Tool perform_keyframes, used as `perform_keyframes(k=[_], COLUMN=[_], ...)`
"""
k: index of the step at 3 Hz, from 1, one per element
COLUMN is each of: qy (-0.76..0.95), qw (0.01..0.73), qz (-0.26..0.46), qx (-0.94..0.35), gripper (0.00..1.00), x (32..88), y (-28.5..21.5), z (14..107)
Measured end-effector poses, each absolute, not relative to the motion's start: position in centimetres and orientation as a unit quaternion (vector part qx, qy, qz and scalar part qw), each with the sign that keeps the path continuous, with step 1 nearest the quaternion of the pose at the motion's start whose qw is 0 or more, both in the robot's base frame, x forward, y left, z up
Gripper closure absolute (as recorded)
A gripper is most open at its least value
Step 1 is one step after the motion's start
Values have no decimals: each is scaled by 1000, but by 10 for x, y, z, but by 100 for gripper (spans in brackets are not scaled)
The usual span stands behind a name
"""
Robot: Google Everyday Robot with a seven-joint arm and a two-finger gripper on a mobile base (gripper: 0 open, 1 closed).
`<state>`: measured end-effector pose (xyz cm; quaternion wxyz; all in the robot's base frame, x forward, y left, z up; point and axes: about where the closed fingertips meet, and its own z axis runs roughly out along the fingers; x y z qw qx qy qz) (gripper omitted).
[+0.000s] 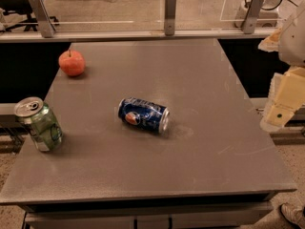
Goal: Pick apple
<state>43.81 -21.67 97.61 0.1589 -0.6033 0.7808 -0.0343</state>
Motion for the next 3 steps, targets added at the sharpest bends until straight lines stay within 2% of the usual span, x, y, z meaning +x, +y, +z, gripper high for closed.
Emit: perform_keyframes(k=[1, 2, 3], qy=[781, 758, 704], qw=[159, 187, 238], qz=[-34, -16, 40], qx=[-603, -625, -668], gripper=[0, 0, 0], x=[438, 474, 535], y=[-217, -189, -119], z=[976, 973, 970])
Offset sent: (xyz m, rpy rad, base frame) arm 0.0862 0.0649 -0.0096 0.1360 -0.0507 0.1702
